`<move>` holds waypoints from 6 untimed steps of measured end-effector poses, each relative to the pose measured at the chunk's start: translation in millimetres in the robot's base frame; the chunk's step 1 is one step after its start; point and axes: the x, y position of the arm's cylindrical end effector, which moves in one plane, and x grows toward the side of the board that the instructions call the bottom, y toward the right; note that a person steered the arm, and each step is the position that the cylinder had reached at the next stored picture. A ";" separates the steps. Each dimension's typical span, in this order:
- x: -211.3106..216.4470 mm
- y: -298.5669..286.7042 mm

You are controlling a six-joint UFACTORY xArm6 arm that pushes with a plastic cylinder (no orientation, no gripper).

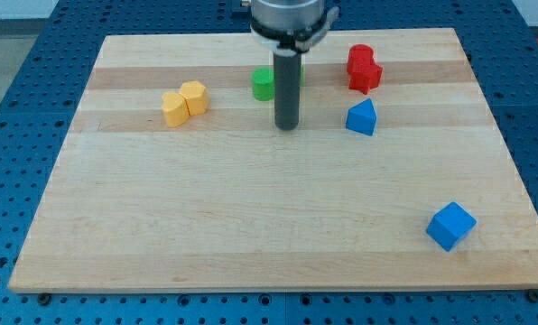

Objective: Push the blue triangle towards the blue cube

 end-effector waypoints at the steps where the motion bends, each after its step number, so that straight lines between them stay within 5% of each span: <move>1: -28.8 28.7; 6: 10.0 105.4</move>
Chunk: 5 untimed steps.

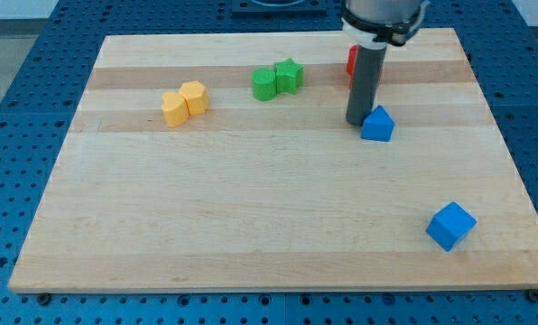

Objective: Push the blue triangle towards the blue cube

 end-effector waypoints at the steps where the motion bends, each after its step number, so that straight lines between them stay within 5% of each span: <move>1: 0.0 18.9; 5: 37.6 56.2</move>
